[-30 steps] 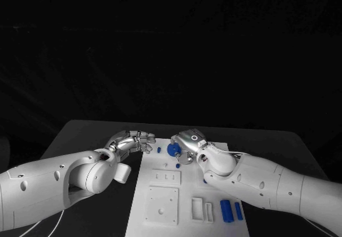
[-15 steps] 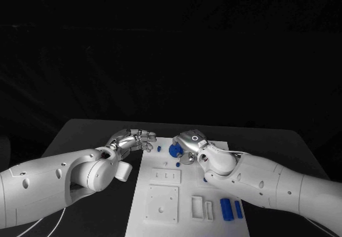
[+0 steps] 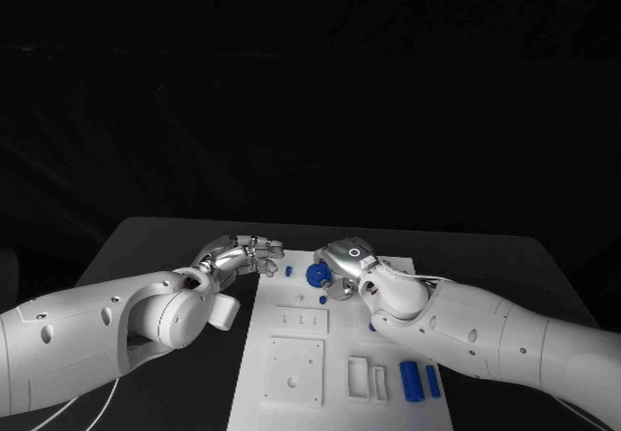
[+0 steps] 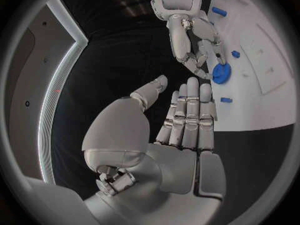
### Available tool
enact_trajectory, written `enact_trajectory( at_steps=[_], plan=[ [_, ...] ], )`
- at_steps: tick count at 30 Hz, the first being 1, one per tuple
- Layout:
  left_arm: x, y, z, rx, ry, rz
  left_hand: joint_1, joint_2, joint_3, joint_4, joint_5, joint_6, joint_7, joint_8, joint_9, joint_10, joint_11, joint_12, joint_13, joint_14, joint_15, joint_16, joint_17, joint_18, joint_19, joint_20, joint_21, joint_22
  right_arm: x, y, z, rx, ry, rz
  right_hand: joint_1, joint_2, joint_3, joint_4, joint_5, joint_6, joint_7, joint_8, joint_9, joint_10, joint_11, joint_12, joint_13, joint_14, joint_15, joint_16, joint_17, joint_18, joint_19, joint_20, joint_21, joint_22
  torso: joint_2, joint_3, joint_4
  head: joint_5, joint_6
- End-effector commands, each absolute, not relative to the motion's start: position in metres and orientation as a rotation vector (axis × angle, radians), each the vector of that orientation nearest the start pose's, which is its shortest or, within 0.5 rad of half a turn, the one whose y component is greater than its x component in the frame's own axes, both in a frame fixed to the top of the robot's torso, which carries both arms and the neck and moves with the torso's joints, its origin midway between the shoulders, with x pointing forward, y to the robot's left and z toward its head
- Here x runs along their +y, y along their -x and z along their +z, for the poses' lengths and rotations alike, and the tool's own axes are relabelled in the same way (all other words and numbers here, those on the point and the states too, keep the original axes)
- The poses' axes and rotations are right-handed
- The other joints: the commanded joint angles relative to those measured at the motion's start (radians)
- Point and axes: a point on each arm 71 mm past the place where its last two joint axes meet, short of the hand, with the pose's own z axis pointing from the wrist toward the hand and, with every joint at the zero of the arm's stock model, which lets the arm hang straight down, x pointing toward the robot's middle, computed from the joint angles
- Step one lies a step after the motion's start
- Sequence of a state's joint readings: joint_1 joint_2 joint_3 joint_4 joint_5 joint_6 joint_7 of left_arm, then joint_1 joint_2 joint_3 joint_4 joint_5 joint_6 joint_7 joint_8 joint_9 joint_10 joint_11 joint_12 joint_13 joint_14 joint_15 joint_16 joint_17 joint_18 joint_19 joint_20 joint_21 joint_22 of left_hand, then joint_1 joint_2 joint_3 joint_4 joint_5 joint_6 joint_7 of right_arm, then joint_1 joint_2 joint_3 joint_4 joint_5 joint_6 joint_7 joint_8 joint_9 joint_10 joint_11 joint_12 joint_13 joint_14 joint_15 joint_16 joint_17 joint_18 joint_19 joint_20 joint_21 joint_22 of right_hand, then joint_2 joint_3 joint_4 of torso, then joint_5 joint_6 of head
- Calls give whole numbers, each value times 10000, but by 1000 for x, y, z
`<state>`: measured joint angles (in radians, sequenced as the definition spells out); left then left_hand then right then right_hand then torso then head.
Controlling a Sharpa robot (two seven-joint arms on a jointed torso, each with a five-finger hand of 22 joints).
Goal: Assemble the parts on the task board
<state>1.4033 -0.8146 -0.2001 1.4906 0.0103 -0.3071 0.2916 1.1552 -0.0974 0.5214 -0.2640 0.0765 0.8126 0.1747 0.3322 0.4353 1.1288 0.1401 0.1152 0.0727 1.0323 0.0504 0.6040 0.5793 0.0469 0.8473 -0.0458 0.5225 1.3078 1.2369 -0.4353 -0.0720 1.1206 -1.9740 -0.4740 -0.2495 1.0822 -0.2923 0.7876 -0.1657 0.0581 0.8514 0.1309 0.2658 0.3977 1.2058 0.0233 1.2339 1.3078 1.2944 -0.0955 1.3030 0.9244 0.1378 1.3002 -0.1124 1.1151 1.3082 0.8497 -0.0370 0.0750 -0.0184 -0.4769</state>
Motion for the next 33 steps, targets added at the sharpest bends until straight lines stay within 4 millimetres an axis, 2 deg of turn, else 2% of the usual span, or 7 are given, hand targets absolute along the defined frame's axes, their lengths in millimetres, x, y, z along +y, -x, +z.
enact_trajectory(
  at_steps=[1,15,18,19,23,28,33],
  plan=[
    [206,-510,-144,15270,10250,-14596,-130,-10,53,7,-29,16,49,-50,-1,34,37,-61,-6,-75,-14,45,5,127,-50,-50,54,200,-98,-545,-178,13023,4951,3432,-2,-63,-64,-4,-40,-154,-17,-60,-24,-19,-68,-57,36,-2,26,-43,21,1240,-43,-55,-14,143,0,-10,6,-7,4],
    [206,-510,-144,15272,10255,-14583,-139,-12,57,6,-29,7,55,-56,-2,18,44,-75,-10,-79,-12,45,2,128,-54,-49,58,199,-101,-545,-182,13774,4707,3634,294,82,388,104,523,-142,-116,47,45,27,-161,-43,38,27,-61,-116,87,1240,-27,-67,-39,128,-4,-13,11,-18,21],
    [206,-510,-144,15277,10259,-14580,-141,-12,57,7,-29,6,56,-57,-2,15,46,-78,-11,-80,-12,45,2,127,-54,-49,59,199,-102,-546,-185,14284,4589,3687,345,389,494,-36,1755,-133,-153,113,91,46,-188,-18,59,34,-60,-137,135,1240,-39,-69,-17,150,-2,-16,9,-17,14],
    [206,-510,-144,15277,10259,-14579,-142,-13,57,7,-29,5,56,-58,-2,14,46,-79,-11,-80,-12,46,1,127,-54,-49,59,199,-103,-547,-186,14404,4522,3706,371,559,636,-96,2595,-135,-176,132,108,51,-198,-3,73,22,-75,-143,149,1240,-70,-69,-23,155,-2,-16,9,-17,14],
    [206,-510,-144,15269,10265,-14568,-146,-13,58,8,-29,2,59,-60,-2,8,49,-83,-12,-81,-11,46,1,127,-55,-48,60,198,-106,-549,-188,14698,4456,3638,-265,1540,1099,-258,4388,-157,-186,179,143,58,-235,45,123,6,-150,-148,231,1240,-144,7,54,201,-1,-14,2,-10,9],
    [206,-510,-144,15275,10271,-14565,-149,-16,59,8,-29,0,60,-61,-3,6,50,-86,-12,-81,-10,46,0,128,-56,-48,61,198,-110,-550,-188,14684,4325,3561,-1189,2104,2264,-625,4632,-289,-231,165,134,137,-274,149,208,26,-172,-144,369,1240,-138,15,190,191,-2,-10,-7,-6,27],
    [207,-510,-144,15266,10285,-14540,-149,-18,61,6,-29,-2,61,-63,-3,4,51,-89,-13,-82,-10,47,0,128,-58,-48,62,197,-112,-548,-186,14496,4244,3665,-1566,2218,2697,-764,4529,-355,-230,179,145,194,-273,213,249,53,-174,-143,445,1240,-80,-36,244,166,-3,-5,2,-7,24]
  ],
)
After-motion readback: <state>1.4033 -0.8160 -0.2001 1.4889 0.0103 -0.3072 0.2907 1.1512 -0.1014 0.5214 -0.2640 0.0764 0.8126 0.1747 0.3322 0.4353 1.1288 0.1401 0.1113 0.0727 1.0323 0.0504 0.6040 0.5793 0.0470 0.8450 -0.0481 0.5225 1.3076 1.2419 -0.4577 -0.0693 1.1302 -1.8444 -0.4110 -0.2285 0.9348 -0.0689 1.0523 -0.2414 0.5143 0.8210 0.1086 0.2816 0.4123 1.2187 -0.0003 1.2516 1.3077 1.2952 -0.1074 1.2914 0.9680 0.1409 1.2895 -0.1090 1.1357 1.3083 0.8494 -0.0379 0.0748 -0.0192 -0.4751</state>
